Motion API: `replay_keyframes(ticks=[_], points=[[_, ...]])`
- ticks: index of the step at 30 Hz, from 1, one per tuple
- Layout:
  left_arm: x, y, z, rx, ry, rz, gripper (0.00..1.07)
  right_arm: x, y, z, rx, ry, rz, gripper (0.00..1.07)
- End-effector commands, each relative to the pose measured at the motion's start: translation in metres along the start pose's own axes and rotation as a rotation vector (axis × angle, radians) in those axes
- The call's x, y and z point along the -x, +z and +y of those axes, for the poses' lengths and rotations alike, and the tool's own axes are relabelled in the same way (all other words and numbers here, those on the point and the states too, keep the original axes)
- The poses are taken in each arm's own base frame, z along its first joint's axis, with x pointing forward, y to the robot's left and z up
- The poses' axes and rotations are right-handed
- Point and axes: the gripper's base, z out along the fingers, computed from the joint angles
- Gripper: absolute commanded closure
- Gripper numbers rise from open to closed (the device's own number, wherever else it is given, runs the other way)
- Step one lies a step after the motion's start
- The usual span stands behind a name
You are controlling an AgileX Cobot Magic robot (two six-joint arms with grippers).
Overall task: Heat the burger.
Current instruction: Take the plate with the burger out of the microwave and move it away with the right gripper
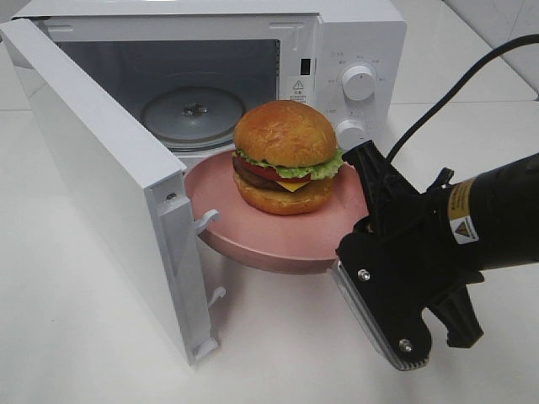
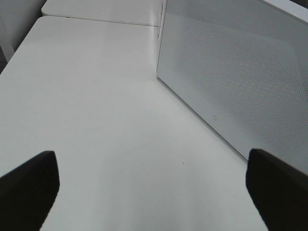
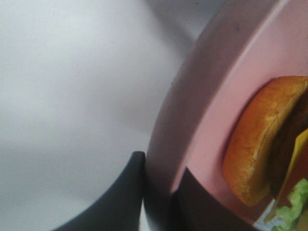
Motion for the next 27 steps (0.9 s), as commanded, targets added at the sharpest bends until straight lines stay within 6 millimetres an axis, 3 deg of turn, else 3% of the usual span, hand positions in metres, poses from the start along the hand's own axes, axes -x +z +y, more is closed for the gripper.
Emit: replay_keyframes(ticks=[1, 14, 27], points=[[-0.001, -0.001, 0.000, -0.003, 0.001, -0.012, 0.09, -0.001, -0.014, -0.004, -0.048, -0.048, 0.016, 1.07], [-0.001, -0.001, 0.000, -0.003, 0.001, -0.012, 0.09, -0.013, -0.047, 0.002, -0.014, -0.010, 0.125, 1.07], [-0.001, -0.001, 0.000, -0.003, 0.001, -0.012, 0.09, -0.026, -0.088, 0.015, 0.022, 0.145, 0.239, 1.07]])
